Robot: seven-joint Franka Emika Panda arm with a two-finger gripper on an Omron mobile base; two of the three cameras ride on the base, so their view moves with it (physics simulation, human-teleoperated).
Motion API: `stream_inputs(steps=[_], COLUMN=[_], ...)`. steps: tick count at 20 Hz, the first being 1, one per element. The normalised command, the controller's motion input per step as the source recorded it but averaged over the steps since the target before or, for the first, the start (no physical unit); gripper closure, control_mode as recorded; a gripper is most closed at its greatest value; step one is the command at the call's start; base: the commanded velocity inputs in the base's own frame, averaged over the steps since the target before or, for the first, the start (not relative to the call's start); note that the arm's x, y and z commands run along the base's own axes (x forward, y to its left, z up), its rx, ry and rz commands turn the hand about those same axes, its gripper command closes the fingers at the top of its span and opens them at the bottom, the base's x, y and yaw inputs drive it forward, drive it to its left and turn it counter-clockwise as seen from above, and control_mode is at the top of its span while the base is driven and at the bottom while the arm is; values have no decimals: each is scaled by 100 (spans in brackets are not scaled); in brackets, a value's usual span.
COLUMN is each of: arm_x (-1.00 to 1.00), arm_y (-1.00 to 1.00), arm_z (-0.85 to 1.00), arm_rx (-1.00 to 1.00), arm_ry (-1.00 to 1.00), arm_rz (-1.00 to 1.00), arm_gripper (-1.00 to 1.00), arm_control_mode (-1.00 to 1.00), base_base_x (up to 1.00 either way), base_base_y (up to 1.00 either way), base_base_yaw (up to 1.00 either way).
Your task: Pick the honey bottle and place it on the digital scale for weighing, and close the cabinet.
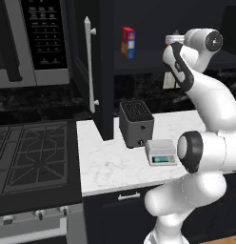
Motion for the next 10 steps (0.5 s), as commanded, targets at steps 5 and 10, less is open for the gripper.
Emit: stream_inputs(steps=[5,10], arm_x=[60,39], arm_y=[-15,-22], arm_z=[0,-1], arm_rx=[0,0], arm_ry=[2,0], arm_rz=[0,0], arm_gripper=[-100,-100], arm_control_mode=[-100,-100], base_base_x=[0,0], base_base_y=[0,0], base_base_yaw=[0,0])
